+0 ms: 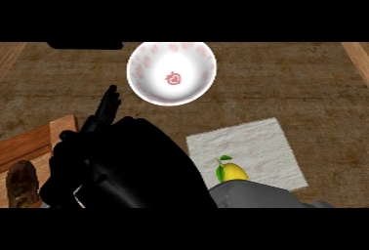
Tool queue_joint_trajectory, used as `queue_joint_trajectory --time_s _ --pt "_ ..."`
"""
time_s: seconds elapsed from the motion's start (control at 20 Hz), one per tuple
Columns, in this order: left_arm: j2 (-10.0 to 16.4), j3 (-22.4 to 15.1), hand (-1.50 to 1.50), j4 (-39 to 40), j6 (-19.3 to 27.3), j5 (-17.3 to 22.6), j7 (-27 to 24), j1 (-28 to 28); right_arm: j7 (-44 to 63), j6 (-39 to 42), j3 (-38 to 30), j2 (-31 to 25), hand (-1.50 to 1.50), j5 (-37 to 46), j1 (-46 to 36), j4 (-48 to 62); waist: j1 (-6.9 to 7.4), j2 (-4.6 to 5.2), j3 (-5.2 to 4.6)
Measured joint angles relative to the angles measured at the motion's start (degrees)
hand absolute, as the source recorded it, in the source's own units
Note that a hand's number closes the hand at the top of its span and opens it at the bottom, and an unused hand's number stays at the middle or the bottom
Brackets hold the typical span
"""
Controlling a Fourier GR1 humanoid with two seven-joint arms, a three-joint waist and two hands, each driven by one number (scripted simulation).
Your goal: Pick the cupcake from the placemat and place it in the bowl
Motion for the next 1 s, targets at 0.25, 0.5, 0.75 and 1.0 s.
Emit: queue_joint_trajectory --time_s 0.25,0.5,0.75,1.0 --pt "0.28 0.6 0.0 0.29 -0.61 0.3 -0.16 -0.08 2.98 -1.61 -5.43 0.01 1.5 -2.45 -9.83 7.08 0.17 0.06 -0.01" --pt "0.25 0.74 0.0 0.1 -0.93 0.24 -0.39 0.06 0.64 -2.29 -8.88 0.01 1.5 -3.58 -15.56 17.55 0.31 0.17 0.0" --pt "-0.23 0.24 0.0 0.1 -0.7 -0.34 -0.24 0.05 -2.79 -0.18 -10.79 -1.08 1.5 0.48 -20.36 28.75 0.38 0.3 -0.02" --pt "-0.17 0.54 0.0 -0.28 -0.8 -0.21 0.25 -0.45 -9.8 -0.16 -10.6 -2.05 1.5 6.02 -22.48 40.48 0.63 0.44 -0.01"
